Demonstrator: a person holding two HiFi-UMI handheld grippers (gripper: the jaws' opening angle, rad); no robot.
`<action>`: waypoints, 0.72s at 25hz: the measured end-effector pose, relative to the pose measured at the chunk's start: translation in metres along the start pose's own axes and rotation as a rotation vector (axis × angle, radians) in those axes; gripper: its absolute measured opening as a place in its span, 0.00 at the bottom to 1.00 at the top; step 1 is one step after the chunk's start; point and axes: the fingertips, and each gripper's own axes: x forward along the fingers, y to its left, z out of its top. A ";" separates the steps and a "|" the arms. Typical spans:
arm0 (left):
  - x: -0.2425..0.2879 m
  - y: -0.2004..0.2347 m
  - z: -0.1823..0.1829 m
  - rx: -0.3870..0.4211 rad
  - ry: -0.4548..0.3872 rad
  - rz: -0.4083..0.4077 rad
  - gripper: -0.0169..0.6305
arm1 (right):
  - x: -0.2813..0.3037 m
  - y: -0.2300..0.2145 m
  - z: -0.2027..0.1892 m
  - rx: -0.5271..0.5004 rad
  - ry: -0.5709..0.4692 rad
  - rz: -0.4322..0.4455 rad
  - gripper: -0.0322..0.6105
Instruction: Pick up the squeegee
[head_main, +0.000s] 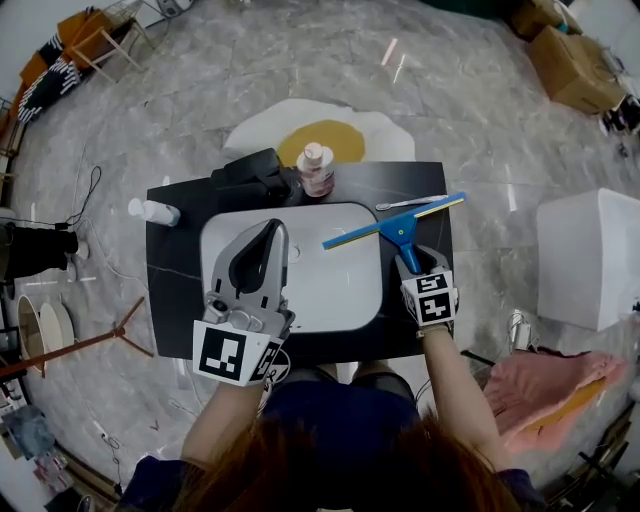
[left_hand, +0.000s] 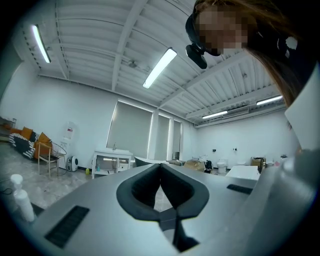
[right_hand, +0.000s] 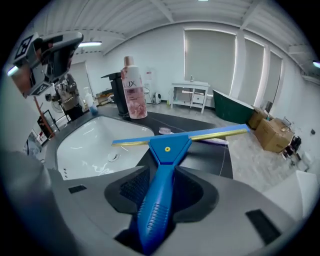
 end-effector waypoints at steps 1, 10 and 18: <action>0.000 0.001 -0.001 0.000 0.002 0.003 0.05 | 0.001 0.001 -0.002 -0.005 0.009 -0.007 0.32; -0.004 0.011 -0.006 0.005 0.012 0.027 0.05 | 0.003 -0.001 -0.012 0.047 0.016 -0.004 0.31; -0.004 0.008 0.001 0.018 0.003 0.044 0.05 | -0.012 -0.011 -0.002 0.099 -0.075 0.005 0.30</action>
